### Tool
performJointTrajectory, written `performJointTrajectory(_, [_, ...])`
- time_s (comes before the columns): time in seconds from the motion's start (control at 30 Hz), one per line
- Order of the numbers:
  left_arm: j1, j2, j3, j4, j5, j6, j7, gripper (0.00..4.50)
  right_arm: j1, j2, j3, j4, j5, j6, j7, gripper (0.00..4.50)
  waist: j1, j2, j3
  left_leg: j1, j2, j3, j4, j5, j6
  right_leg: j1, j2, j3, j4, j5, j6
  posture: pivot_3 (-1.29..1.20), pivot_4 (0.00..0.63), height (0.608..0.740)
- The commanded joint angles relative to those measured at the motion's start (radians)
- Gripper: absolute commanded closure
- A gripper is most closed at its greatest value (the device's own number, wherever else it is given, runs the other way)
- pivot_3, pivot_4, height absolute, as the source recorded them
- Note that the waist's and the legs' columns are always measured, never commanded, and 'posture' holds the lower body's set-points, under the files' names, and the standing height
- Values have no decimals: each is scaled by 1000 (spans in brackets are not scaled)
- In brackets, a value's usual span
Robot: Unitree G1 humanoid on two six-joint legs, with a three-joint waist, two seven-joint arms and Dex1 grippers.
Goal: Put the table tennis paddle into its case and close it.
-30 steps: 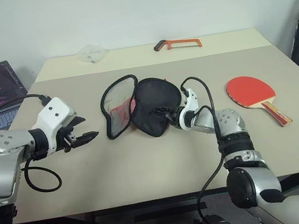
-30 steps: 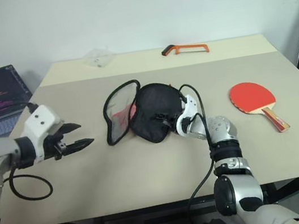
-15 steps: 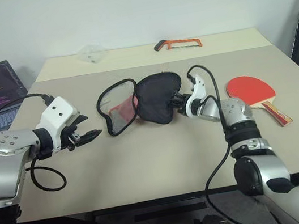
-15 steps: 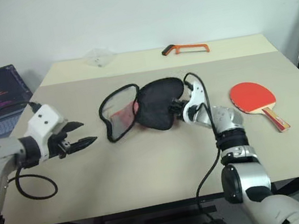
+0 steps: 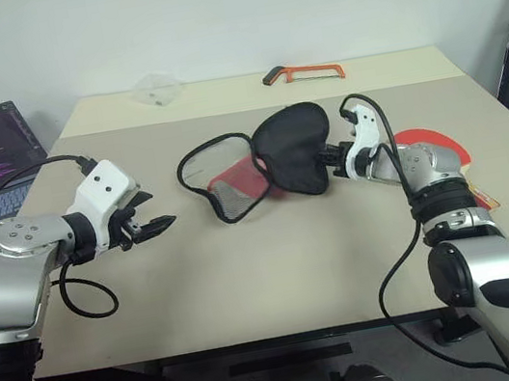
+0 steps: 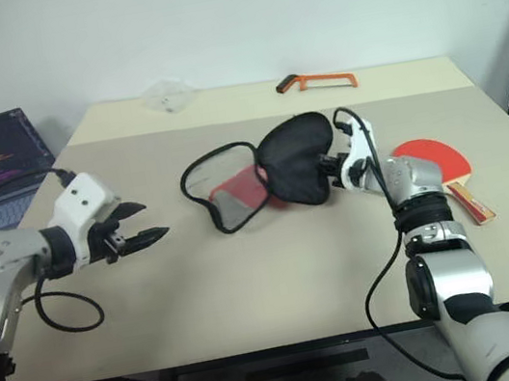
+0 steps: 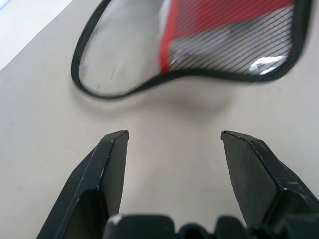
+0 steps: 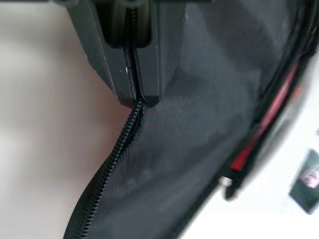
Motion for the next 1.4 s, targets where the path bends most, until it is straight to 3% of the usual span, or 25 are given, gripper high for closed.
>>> performJointTrajectory(0.03, [-22, 8, 7, -7, 10, -24, 1, 1267, -20, -45, -11, 45, -31, -70, 34, 4487, 0, 0, 0, 0, 0, 0, 0, 0, 0, 0, 0, 0, 0, 0, 0, 0, 150, 740])
performJointTrajectory(0.5, [-41, -6, -22, -3, 22, -32, 5, 1267, -96, -120, 14, 290, -164, -241, 92, 4487, -1, 0, 0, 0, 0, 0, 0, 0, 0, 0, 0, 0, 0, 0, 0, 0, 150, 740])
performJointTrajectory(0.87, [-44, -10, -22, 1, 28, -36, 7, 1267, -104, -136, 38, 325, -229, -257, 114, 4487, -1, 0, 0, 0, 0, 0, 0, 0, 0, 0, 0, 0, 1, 0, 0, 0, 150, 740])
performJointTrajectory(0.97, [-47, -13, -22, 3, 29, -37, 8, 1267, -104, -145, 46, 307, -238, -246, 128, 3871, -1, 0, 0, 0, 0, 0, 1, 0, 0, 0, 0, 0, 1, 0, 0, 0, 150, 740])
performJointTrajectory(1.13, [-57, -17, -27, 9, 33, -43, 7, 1267, -92, -179, 68, 238, -255, -213, 150, 2033, 0, 0, 0, 0, 0, 0, 1, 0, 0, 0, 0, 0, 1, 0, 0, 0, 150, 740])
performJointTrajectory(1.17, [-60, -18, -29, 12, 33, -45, 6, 1267, -85, -190, 80, 208, -266, -206, 154, 1858, 0, 0, 0, 0, 0, 0, 1, 0, 0, 0, 0, 0, 1, 0, 0, 0, 150, 740])
performJointTrajectory(1.3, [-77, -23, -26, 23, 18, -62, -14, 1267, -8, -265, 110, -49, -279, -108, 171, 462, 1, 0, 0, 0, 0, 0, 1, 0, 0, 0, 0, 0, 1, 0, 0, 0, 150, 740])
performJointTrajectory(1.4, [-80, -29, -15, 19, -15, -84, -53, 1267, 76, -339, 76, -229, -277, -13, 128, 462, 8, 0, 0, 0, 0, 0, 1, 0, 0, 0, 0, -1, 1, 0, 0, 0, 150, 740])
